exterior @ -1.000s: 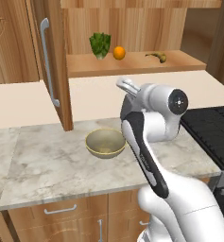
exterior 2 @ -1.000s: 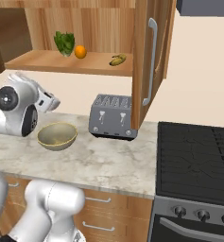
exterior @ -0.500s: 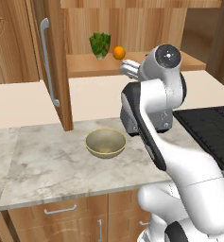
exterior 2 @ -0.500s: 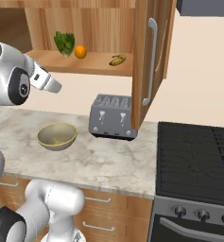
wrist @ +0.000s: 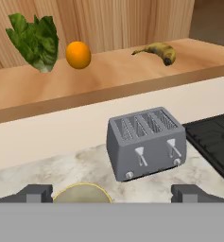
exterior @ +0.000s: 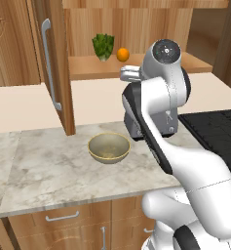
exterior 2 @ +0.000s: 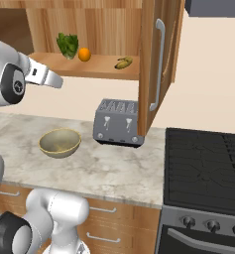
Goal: Open the cabinet. Pick the orange and banana from the cabinet and place them into the bowl. Then close the cabinet.
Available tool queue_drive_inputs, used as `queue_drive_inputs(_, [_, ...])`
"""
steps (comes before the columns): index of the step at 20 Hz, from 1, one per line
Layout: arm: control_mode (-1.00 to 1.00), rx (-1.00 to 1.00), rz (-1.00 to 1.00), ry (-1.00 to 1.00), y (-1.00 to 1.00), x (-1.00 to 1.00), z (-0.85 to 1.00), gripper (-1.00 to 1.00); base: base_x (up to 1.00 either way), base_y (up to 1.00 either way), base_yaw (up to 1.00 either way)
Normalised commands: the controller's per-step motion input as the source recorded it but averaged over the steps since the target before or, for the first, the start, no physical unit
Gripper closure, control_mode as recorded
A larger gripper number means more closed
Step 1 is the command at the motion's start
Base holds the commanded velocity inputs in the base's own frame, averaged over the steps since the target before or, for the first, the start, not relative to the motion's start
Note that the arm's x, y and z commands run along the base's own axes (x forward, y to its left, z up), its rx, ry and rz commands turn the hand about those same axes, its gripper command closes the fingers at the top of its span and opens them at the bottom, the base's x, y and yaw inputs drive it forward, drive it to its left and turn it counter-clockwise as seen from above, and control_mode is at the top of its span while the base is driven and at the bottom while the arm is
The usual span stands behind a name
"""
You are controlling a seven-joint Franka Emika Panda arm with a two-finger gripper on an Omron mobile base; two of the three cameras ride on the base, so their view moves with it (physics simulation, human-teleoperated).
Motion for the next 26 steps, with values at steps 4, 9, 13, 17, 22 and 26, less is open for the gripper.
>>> queue_drive_inputs(4, [-1.00,0.00,0.00,-0.29,-0.01,0.04,0.04,-1.00,0.00,0.00,0.00])
queue_drive_inputs(9, [-1.00,0.00,0.00,-0.20,-0.05,0.57,0.01,-1.00,0.00,0.00,0.00])
queue_drive_inputs(13, [-1.00,0.01,0.00,-0.05,-0.10,0.84,0.13,-1.00,0.00,0.00,0.00])
queue_drive_inputs(17, [-1.00,0.01,0.00,-0.13,0.00,0.14,0.81,-1.00,0.00,0.00,0.00])
queue_drive_inputs(22, [-1.00,0.00,0.00,-0.02,0.00,0.01,0.14,-1.00,0.00,0.00,0.00])
queue_drive_inputs(26, [-1.00,0.00,0.00,0.02,0.00,0.42,0.00,-1.00,0.00,0.00,0.00])
